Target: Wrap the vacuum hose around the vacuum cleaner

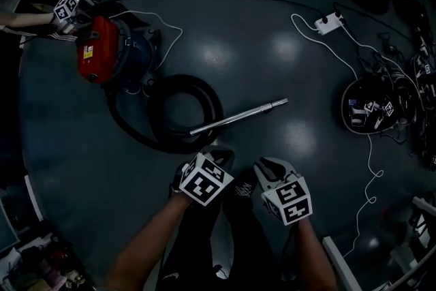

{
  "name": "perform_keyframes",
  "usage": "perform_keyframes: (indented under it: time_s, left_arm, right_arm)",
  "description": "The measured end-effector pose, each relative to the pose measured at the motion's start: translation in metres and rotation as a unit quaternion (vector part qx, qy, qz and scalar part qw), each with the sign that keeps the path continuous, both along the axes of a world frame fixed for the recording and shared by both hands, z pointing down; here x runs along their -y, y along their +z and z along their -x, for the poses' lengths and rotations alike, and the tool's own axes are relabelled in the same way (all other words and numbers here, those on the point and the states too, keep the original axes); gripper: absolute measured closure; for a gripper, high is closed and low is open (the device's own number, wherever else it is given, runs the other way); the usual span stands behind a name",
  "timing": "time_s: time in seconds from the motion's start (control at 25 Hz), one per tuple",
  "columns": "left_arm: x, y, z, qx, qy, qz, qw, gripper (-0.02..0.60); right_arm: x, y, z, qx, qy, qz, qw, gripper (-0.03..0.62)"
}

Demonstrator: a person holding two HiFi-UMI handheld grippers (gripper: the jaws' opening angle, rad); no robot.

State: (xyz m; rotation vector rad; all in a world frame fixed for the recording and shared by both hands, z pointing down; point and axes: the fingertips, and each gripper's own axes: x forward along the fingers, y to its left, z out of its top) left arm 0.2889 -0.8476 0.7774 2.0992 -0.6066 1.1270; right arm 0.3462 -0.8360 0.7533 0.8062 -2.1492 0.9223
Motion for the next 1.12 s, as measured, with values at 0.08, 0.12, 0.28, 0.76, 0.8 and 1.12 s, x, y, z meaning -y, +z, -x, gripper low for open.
perform_keyframes:
  time_s: [0.08, 0.12, 0.28, 0.76, 0.8, 1.12]
  left_arm:
    - [-0.003, -0.029, 0.004, -0.010, -0.015, -0.009, 0.9998, 0.574]
    - [-0.004, -0.041, 0.006, -0.015, -0.022, -0.014, 0.9996, 0.574]
    - [-0.014, -0.085, 0.012, -0.032, -0.037, -0.039, 0.9980, 0.574]
    - [-0.054, -0.248, 0.066, -0.087, -0.039, -0.118, 0.9884, 0.574]
    - [-0.058, -0.263, 0.072, -0.092, -0.041, -0.127, 0.9868, 0.574]
    - [-0.097, -0.382, 0.114, -0.137, -0.042, -0.194, 0.9705, 0.574]
  right_arm:
    - [-0.002, -0.021, 0.004, 0.004, 0.001, -0.009, 1.000, 0.517]
    - [-0.003, -0.031, 0.007, 0.005, 0.002, -0.013, 1.000, 0.517]
    - [-0.007, -0.074, 0.020, 0.023, 0.011, -0.030, 0.999, 0.517]
    - [-0.047, -0.226, 0.077, 0.023, 0.052, -0.106, 0.993, 0.589]
    - [-0.053, -0.241, 0.084, 0.023, 0.053, -0.114, 0.992, 0.589]
    - [-0.094, -0.359, 0.140, 0.045, 0.060, -0.204, 0.976, 0.589]
